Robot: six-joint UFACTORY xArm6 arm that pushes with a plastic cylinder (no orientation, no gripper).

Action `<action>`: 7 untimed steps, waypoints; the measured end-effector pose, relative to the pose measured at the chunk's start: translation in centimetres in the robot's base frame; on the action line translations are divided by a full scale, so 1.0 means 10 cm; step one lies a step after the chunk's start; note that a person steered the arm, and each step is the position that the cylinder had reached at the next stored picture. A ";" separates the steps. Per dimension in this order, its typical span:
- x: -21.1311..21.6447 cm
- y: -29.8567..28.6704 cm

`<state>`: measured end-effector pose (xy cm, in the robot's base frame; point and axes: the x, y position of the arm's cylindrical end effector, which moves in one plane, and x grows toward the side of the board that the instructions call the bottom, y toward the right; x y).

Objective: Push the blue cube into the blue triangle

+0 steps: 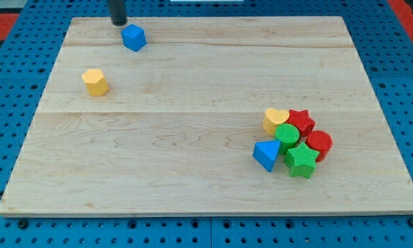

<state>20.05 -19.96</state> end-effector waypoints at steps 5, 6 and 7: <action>0.80 1.19; 0.92 1.10; 0.96 1.46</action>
<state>29.65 -5.40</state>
